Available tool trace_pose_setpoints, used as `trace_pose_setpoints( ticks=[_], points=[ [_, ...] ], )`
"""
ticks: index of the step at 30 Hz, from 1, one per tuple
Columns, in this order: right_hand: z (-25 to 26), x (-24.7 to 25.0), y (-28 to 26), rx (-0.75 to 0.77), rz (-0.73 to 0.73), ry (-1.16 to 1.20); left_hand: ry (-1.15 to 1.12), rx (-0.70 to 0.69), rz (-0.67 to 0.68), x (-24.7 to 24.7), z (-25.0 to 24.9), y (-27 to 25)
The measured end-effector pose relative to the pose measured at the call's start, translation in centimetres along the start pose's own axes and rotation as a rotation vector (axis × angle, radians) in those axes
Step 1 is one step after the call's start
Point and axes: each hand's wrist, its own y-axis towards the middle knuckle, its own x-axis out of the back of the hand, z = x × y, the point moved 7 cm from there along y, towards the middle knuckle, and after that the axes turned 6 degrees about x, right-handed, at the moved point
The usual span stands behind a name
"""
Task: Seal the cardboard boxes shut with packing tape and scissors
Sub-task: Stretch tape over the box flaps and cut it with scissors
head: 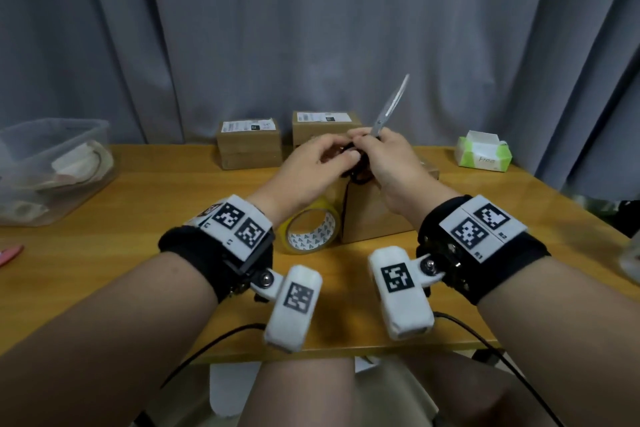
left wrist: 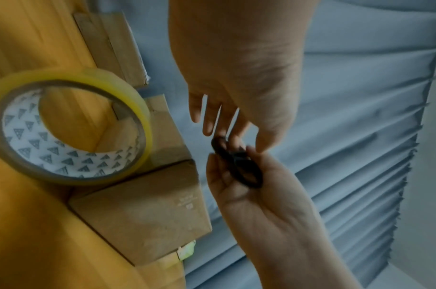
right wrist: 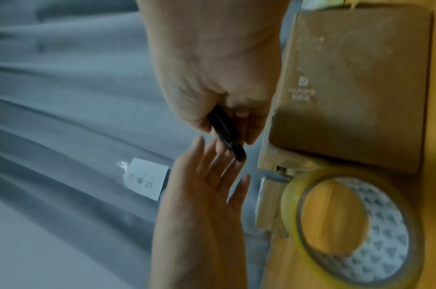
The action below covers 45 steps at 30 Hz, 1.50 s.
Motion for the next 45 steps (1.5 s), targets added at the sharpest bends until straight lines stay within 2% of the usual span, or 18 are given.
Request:
trace_pose_setpoints(
  ticks=[3, 4, 6, 9, 13, 16, 17, 19, 20, 25, 32, 36, 38, 40, 42, 44, 45],
  points=[
    [-0.3, 1.2, -0.4, -0.109, 0.025, 0.022, 0.091, 0.098, -0.034, 1.1, 1.8, 0.6],
    [-0.6, 1.6, -0.5, -0.169, 0.031, -0.001, 0.199, 0.159, -0.007, 1.0, 2.7, 0.7],
    [-1.2, 2.5, -0.7, -0.260, 0.055, -0.076, 0.364, 0.287, 0.139, -0.1, 5.1, 0.9],
    [-1.3, 2.9, -0.7, -0.269, 0.131, -0.094, 0.384, 0.342, 0.238, -1.3, 6.5, 1.3],
    [-0.5, 3.3, -0.8, -0.073, 0.248, -0.267, 0.398, 0.383, 0.347, -2.4, 7.0, 1.6],
    [-0.6, 1.8, -1.0, 0.060, 0.361, -0.419, 0.373, 0.400, 0.364, -2.8, 7.0, 1.4],
    [-0.6, 1.4, -0.7, 0.122, 0.331, -0.591, 0.360, 0.408, 0.357, -2.9, 7.1, 1.4],
    [-0.1, 0.8, 0.0, 0.271, 0.181, -0.972, 0.301, 0.444, 0.343, -3.2, 7.2, 1.2],
    [0.1, 0.4, 0.2, 0.324, 0.128, -1.090, 0.277, 0.464, 0.342, -3.3, 7.3, 1.0],
    [-0.9, -1.3, 1.3, 0.319, 0.191, -1.307, 0.251, 0.513, 0.358, -3.3, 7.3, 0.4],
    [-2.0, -0.4, 1.5, 0.294, 0.202, -1.198, 0.205, 0.569, 0.408, -1.8, 7.7, -0.8],
    [-2.2, -0.4, 1.5, 0.313, 0.192, -1.141, 0.130, 0.581, 0.349, -1.4, 8.2, -1.1],
    [-2.0, 0.2, 1.4, 0.294, 0.197, -1.032, 0.121, 0.553, 0.303, -1.7, 8.0, -1.1],
    [-1.4, 1.1, 1.1, 0.224, 0.221, -0.804, 0.138, 0.527, 0.243, -1.6, 7.8, -0.8],
    [-0.6, 2.2, 0.2, 0.144, 0.234, -0.552, 0.102, 0.531, 0.253, -1.9, 7.4, -0.7],
    [-0.3, 3.5, -1.0, 0.028, 0.303, -0.464, 0.015, 0.543, 0.280, -2.4, 6.8, -1.0],
    [-0.7, 4.1, -1.8, -0.069, 0.393, -0.450, -0.017, 0.546, 0.274, -2.5, 6.4, -1.2]
  ],
)
